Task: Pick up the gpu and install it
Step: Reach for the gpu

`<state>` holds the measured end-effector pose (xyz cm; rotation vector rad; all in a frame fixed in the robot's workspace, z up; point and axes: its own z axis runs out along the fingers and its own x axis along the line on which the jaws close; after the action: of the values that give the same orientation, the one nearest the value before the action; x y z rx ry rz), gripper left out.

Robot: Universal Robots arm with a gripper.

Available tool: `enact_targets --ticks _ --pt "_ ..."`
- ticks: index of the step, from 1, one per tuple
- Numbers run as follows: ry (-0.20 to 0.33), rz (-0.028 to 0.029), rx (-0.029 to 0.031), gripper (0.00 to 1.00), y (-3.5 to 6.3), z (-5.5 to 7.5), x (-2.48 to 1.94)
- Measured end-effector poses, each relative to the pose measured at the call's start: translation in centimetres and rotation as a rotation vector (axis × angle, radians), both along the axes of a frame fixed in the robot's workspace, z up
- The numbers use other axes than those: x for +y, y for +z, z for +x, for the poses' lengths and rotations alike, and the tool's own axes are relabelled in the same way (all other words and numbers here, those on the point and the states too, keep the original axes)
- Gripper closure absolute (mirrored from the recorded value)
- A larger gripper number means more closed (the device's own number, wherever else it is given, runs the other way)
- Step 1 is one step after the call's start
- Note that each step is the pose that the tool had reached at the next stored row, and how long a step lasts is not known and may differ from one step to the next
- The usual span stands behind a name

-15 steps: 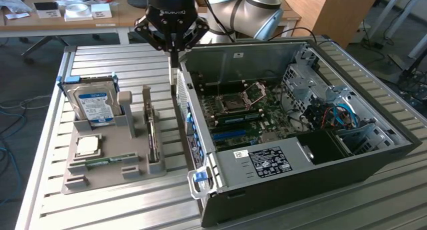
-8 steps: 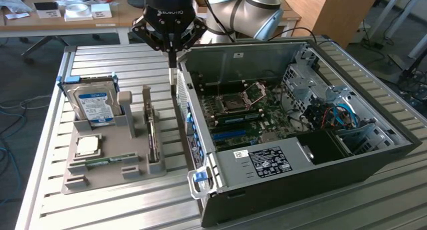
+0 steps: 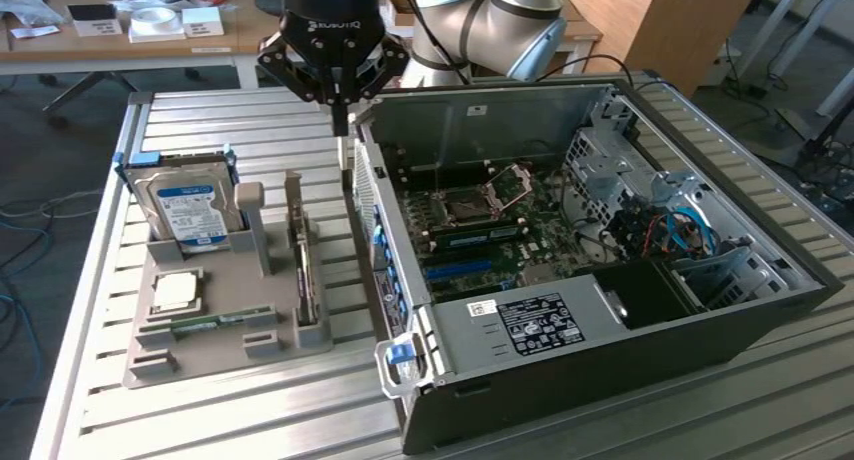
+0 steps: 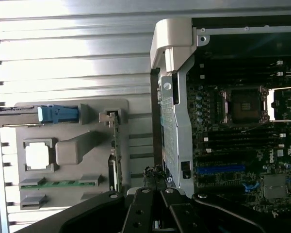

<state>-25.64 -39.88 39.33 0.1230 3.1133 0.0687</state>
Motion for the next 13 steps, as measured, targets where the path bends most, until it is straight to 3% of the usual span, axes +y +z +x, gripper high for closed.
enact_targets --ticks 13 --pt "0.000 0.0000 0.0000 0.89 0.00 -0.72 0.00"
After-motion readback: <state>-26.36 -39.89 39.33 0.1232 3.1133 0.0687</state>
